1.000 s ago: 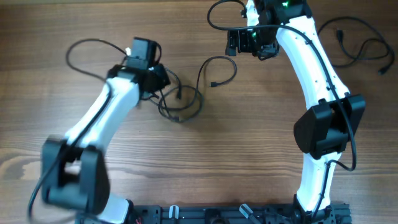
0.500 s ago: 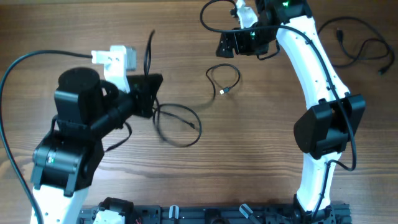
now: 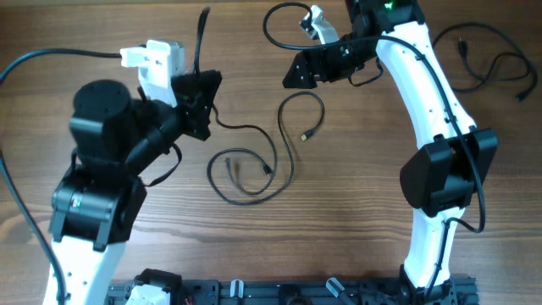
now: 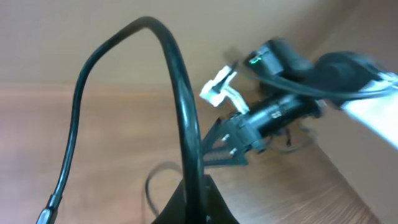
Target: Untangle cables
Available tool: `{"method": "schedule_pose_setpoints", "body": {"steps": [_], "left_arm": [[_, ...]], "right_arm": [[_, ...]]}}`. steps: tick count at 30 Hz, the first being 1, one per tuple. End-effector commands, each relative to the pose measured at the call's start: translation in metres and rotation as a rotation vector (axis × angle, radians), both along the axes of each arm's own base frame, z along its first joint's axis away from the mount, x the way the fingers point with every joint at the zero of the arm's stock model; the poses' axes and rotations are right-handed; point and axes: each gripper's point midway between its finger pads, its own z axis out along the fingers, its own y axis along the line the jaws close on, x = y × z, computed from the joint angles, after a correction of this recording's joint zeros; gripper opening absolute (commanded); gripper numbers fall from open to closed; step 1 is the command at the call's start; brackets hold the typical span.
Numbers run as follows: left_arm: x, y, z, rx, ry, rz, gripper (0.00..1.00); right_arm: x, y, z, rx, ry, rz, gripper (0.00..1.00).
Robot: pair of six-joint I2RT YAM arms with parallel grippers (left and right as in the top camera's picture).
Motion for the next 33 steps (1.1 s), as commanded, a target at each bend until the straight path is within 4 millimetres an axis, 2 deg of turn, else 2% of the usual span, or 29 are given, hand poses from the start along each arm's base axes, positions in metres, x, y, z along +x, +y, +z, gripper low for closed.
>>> {"method": "schedule_pose_setpoints", "body": {"steps": [1, 4, 6, 10, 12, 14, 15, 19, 23, 25, 27, 31, 33], "left_arm": [[0.019, 0.006, -0.039, -0.073, 0.215, 0.123, 0.04], [0.033, 0.003, -0.061, -0.149, 0.331, 0.178, 0.04], [0.045, 0.006, -0.068, -0.223, 0.383, 0.232, 0.04], [0.055, 0.013, -0.085, -0.272, 0.46, 0.295, 0.04], [0.06, 0.015, -0.086, -0.342, 0.497, 0.339, 0.04], [0.065, 0.021, -0.082, -0.433, 0.52, 0.39, 0.04], [0.067, 0.024, -0.077, -0.505, 0.535, 0.419, 0.04], [0.076, 0.017, -0.042, -0.762, 0.56, 0.347, 0.04], [0.08, 0.017, -0.024, -0.899, 0.58, 0.325, 0.04], [0.08, 0.014, -0.017, -0.931, 0.588, 0.301, 0.04], [0.079, 0.011, -0.011, -0.939, 0.577, 0.269, 0.04], [0.08, 0.01, -0.01, -0.947, 0.578, 0.267, 0.04], [0.08, 0.01, -0.01, -0.956, 0.584, 0.27, 0.04]], "right_arm": [[0.0, 0.007, 0.007, 0.035, -0.01, 0.008, 0.81], [-0.004, 0.02, 0.009, 0.047, -0.025, 0.04, 0.8], [-0.007, 0.032, 0.01, 0.053, -0.06, 0.083, 0.82], [-0.008, 0.041, 0.011, 0.058, -0.087, 0.104, 0.85], [-0.01, 0.047, 0.013, 0.076, -0.108, 0.136, 0.85], [-0.018, 0.058, 0.02, 0.135, -0.144, 0.211, 0.86], [-0.023, 0.068, 0.03, 0.21, -0.177, 0.271, 0.88], [-0.03, 0.088, 0.064, 0.435, -0.279, 0.383, 0.91], [-0.038, 0.094, 0.083, 0.566, -0.354, 0.467, 0.91], [-0.041, 0.097, 0.083, 0.572, -0.383, 0.493, 0.89], [-0.044, 0.102, 0.084, 0.576, -0.388, 0.508, 0.87], [-0.053, 0.112, 0.082, 0.572, -0.388, 0.537, 0.74], [-0.053, 0.116, 0.075, 0.524, -0.363, 0.52, 0.54]]}}
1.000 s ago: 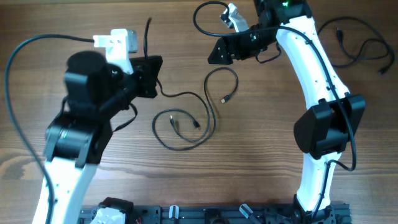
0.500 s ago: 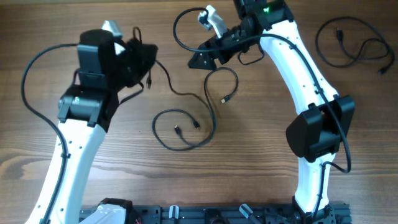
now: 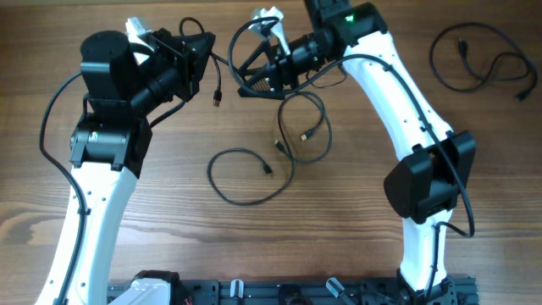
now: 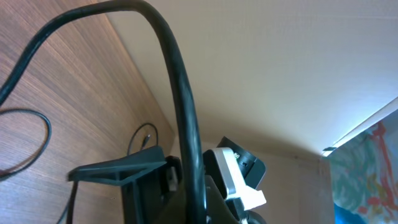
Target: Untangle cables
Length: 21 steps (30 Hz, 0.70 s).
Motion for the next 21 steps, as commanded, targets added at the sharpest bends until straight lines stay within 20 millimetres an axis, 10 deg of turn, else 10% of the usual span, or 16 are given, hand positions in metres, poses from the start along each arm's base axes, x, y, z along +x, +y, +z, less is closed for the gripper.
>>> {"method": "schedule_pose_setpoints", "body": {"steps": [1, 4, 7, 9, 14, 21], "left_arm": [[-0.003, -0.001, 0.009, -0.033, -0.004, -0.009, 0.04], [-0.001, 0.005, 0.0, 0.045, -0.016, 0.008, 0.05], [0.002, 0.023, -0.026, 0.235, 0.001, 0.066, 0.19], [0.0, 0.043, -0.055, 0.355, 0.089, 0.133, 0.46], [-0.009, 0.065, -0.085, 0.564, 0.156, 0.148, 0.82], [-0.013, 0.069, -0.091, 0.685, 0.135, 0.093, 0.84]], "right_arm": [[-0.005, 0.008, -0.001, -0.024, 0.005, -0.001, 0.4], [0.016, 0.002, -0.015, -0.149, 0.088, -0.144, 0.04], [0.044, -0.02, -0.019, -0.269, 0.161, -0.368, 0.04], [0.055, -0.038, -0.009, -0.32, 0.143, -0.493, 0.04], [0.064, -0.097, 0.065, -0.327, 0.031, -0.812, 0.04], [0.07, -0.237, 0.133, -0.354, -0.076, -1.319, 0.04]]}}
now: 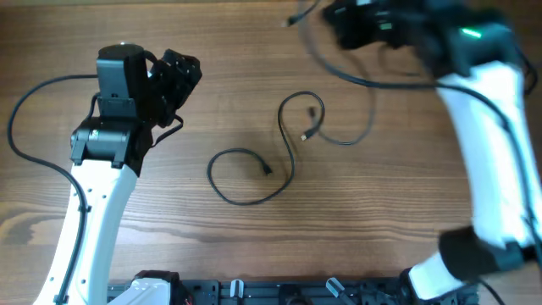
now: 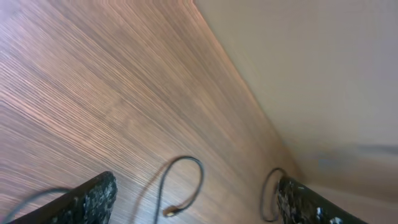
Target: Untangle cables
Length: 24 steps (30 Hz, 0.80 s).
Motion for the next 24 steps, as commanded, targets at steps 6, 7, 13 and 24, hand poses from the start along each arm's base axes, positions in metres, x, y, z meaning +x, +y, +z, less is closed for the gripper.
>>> {"method": "schedule_pose_setpoints", "body": {"steps": [6, 7, 13, 24], "left_arm": [[0.0, 0.007, -0.005, 0.109, -0.005, -0.041, 0.83], [0.0, 0.007, -0.005, 0.109, -0.005, -0.041, 0.83], [-0.001, 0.007, -0.006, 0.109, 0.005, -0.042, 0.83], [-0.003, 0.008, -0.009, 0.11, 0.018, -0.042, 0.82]], "right_arm": [[0.015, -0.209, -0.023, -0.22, 0.111, -0.73, 0.04], [0.014, -0.232, -0.029, -0.245, 0.128, -0.811, 0.04], [0.004, -0.342, -0.068, -0.396, 0.238, -1.236, 0.04], [0.018, -0.416, -0.186, -0.437, 0.484, -1.472, 0.04]]}}
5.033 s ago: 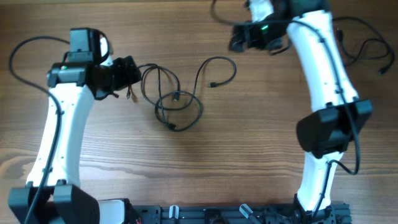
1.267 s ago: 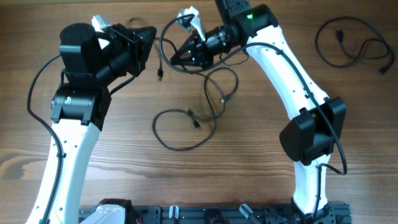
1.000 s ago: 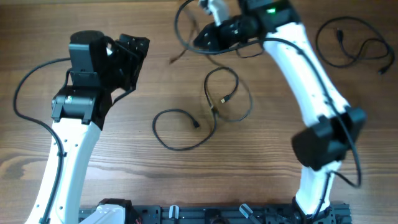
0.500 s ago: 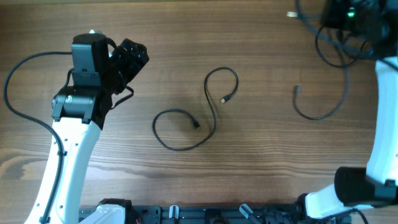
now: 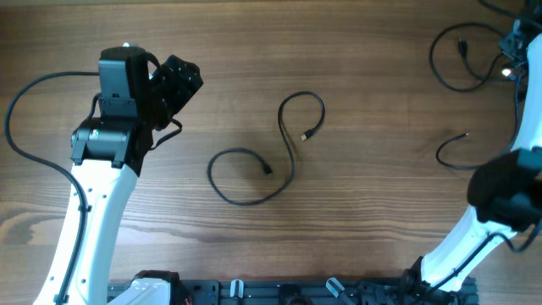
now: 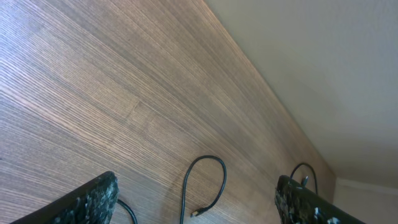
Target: Untangle cables
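One black cable (image 5: 284,148) lies in an S-curve at the table's middle, a loop on its left and a gold-tipped plug on its right; the left wrist view shows its plug end (image 6: 205,186). A second black cable (image 5: 447,151) lies apart near the right edge, partly behind the right arm. My left gripper (image 5: 180,80) is up at the upper left, open, with nothing between its fingers (image 6: 93,199). My right gripper (image 5: 513,38) is at the top right corner, mostly cut off by the frame edge.
A heap of more black cables (image 5: 474,59) lies at the top right. The right arm's black elbow (image 5: 500,191) hangs over the right edge of the wooden table (image 5: 356,229). The left arm's own lead (image 5: 25,110) loops over the left side.
The right arm has moved from the top centre to the far right edge. The cable that trailed from it then now lies alone on the table at the right. The left gripper stays open in place.
First my left gripper was shut on a black cable at the upper left, and the right gripper was at the top centre. Then both were close together over the tangle. Then the left was open and empty. Now two cables lie apart.
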Available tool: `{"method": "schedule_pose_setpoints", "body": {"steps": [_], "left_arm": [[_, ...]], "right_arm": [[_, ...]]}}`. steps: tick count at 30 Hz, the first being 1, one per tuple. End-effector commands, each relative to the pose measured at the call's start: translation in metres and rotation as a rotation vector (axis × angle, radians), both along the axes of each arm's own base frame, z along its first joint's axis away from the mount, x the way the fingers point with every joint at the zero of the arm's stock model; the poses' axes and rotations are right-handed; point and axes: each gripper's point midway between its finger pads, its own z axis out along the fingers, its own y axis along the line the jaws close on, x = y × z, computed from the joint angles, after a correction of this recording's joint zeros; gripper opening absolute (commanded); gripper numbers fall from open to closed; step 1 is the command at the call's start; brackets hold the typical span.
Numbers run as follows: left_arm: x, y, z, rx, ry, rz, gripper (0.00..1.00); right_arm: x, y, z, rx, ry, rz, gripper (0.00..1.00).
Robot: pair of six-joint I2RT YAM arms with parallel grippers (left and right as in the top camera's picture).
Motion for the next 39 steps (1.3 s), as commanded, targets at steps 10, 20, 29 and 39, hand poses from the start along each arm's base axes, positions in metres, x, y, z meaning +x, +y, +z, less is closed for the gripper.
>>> {"method": "schedule_pose_setpoints", "body": {"steps": [10, 20, 29, 39], "left_arm": [[0.002, 0.003, 0.0, 0.026, -0.004, -0.005, 0.83], [0.003, 0.018, -0.002, 0.201, -0.028, -0.042, 0.85], [-0.007, 0.085, -0.013, 0.251, 0.056, 0.142, 0.89], [-0.021, 0.11, -0.024, 0.279, 0.126, 0.169, 0.95]], "right_arm": [[0.014, 0.002, -0.027, 0.082, -0.018, 0.004, 1.0], [0.056, 0.207, -0.007, 0.597, -0.127, 1.012, 0.96], [0.002, 0.378, -0.025, 0.752, 0.113, 1.277, 0.86], [-0.069, 0.456, -0.098, 0.735, 0.407, 1.231, 0.79]]}}
